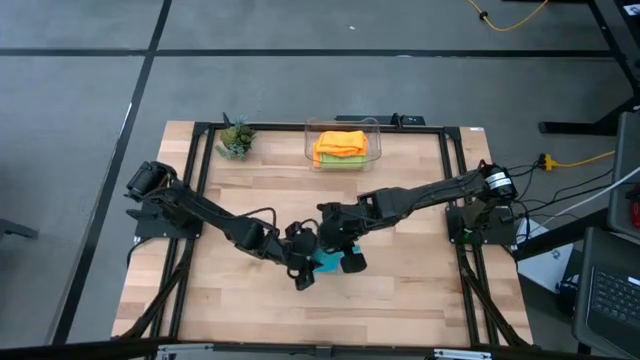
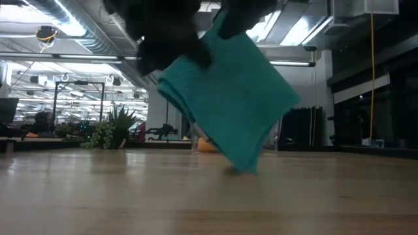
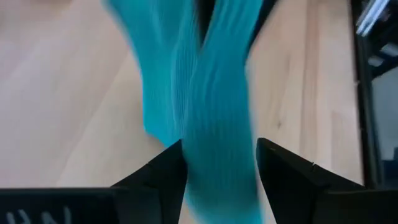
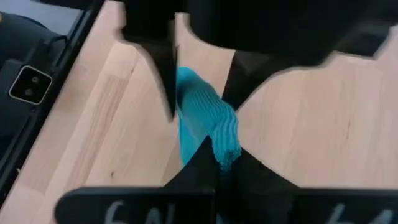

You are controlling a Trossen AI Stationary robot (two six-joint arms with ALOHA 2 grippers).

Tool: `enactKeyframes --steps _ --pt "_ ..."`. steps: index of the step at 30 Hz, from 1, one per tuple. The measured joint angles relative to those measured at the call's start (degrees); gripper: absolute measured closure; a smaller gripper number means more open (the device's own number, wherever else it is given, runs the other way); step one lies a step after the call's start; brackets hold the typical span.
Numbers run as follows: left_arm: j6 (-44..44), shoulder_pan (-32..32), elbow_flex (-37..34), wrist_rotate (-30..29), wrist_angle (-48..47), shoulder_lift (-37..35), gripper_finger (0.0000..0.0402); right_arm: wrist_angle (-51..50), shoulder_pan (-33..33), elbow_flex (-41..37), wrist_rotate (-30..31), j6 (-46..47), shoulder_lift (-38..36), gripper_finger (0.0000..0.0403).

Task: Fold microfiber towels
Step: Fold the blue microfiber cloth

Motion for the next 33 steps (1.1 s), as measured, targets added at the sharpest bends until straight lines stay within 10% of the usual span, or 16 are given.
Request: enactKeyframes --steps 14,22,33 --pt "-2.7 -1.7 -0.2 -1.6 -7.0 0.3 0.0227 -1.1 0.2 1.4 0.0 0.3 -0.1 0.0397" --pt "-1.5 -2.0 -0.2 -1.7 -7.3 0.3 0.0385 -2.5 0.9 1.4 0.0 0.5 -0.1 0.0397" --pt "-2.2 -3.7 -0.2 -0.1 -10.9 -5.2 0.0401 -0.9 3.2 -0.3 6.1 0.5 -0.1 0.0397"
